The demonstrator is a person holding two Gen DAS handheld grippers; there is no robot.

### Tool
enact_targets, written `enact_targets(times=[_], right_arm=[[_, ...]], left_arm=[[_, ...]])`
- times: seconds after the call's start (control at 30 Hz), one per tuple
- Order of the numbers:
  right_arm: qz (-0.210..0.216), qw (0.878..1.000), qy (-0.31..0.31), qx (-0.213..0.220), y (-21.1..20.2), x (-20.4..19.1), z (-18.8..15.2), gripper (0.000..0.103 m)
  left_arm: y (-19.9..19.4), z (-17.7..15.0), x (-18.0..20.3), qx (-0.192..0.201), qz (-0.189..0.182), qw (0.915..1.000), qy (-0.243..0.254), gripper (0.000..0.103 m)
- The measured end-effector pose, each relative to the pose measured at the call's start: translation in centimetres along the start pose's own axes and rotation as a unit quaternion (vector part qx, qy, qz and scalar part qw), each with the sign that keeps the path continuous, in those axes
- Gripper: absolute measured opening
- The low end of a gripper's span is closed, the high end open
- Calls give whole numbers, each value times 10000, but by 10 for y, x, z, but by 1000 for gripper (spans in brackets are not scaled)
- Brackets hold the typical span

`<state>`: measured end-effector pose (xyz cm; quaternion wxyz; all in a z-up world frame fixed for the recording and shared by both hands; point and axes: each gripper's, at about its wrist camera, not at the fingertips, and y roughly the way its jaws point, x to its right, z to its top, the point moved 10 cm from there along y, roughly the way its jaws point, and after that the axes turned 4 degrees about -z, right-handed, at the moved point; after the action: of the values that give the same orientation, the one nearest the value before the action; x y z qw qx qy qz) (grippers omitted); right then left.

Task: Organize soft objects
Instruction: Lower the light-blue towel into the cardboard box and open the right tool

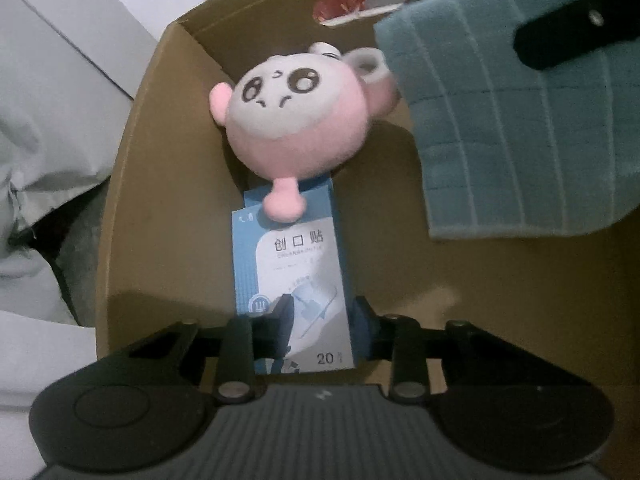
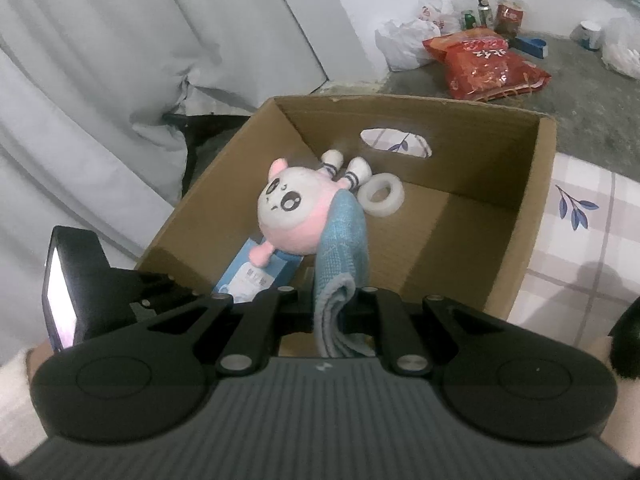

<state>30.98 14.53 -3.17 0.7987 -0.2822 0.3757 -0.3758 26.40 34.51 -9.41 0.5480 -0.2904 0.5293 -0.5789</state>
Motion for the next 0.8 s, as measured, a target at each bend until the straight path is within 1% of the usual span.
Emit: enact_targets(times=[0.1, 0.13, 0.2, 0.23, 0.3, 0.33, 0.37, 0.4, 0.43, 0.5, 0.57, 0.6, 0.63, 0.67, 0.73, 0.77, 0.8], right_arm=[[-84, 9999, 58, 14, 6, 5, 2, 8], [-102, 9999, 52, -1, 8, 6, 2, 8], [-108, 9999, -43, -4, 12, 5, 5, 10], [-140, 9998, -164, -35, 16, 4, 8, 10], [-434, 9980, -463, 21, 22, 3, 17, 11], [-654, 9959, -620, 93, 25, 4, 21, 16], [-912, 9926, -782, 143, 26, 6, 26, 21], [-1226, 9875, -987, 96, 29, 8, 29, 38], [-1509, 9815, -1183, -6, 33, 9, 30, 51], [-1895, 9691, -1573, -128, 34, 10, 30, 53], [-2319, 9520, -2000, -14, 26, 10, 33, 53], [-2465, 9454, -2131, 44, 23, 10, 34, 55], [-2510, 9411, -2266, 96, 20, 10, 36, 55], [-2380, 9418, -2372, 42, 19, 7, 34, 55], [-2012, 9498, -2381, -276, 22, 3, 24, 51], [-1934, 9527, -2323, -325, 20, 4, 22, 50], [-1958, 9529, -2301, -251, 17, 5, 22, 48]], left_arm=[[-5, 2, -1, 49, -52, 9999, -80, 35], [-10, 1, -1, 99, -40, 9998, -144, 42], [-25, 1, -3, 298, -92, 9994, -176, 49], [-29, 3, -2, 418, -156, 9989, -139, 49], [-43, 1, 3, 570, -213, 9981, -91, 50], [-50, -1, 4, 628, -234, 9977, -62, 52], [-56, -3, 7, 690, -266, 9973, -36, 53], [-58, 3, 5, 728, -294, 9969, -22, 56], [-59, 3, 4, 776, -316, 9965, -22, 56], [-65, 4, 9, 825, -373, 9959, -2, 56], [-69, 1, 10, 883, -401, 9953, -2, 56], [-71, 0, 12, 899, -436, 9950, 13, 56], [-68, 1, 13, 910, -469, 9947, 21, 56], [-68, 2, 16, 916, -489, 9946, 19, 56], [-65, 4, 23, 920, -568, 9941, 45, 55], [-65, 7, 27, 956, -626, 9934, 73, 52], [-65, 13, 31, 1011, -690, 9924, 106, 44]])
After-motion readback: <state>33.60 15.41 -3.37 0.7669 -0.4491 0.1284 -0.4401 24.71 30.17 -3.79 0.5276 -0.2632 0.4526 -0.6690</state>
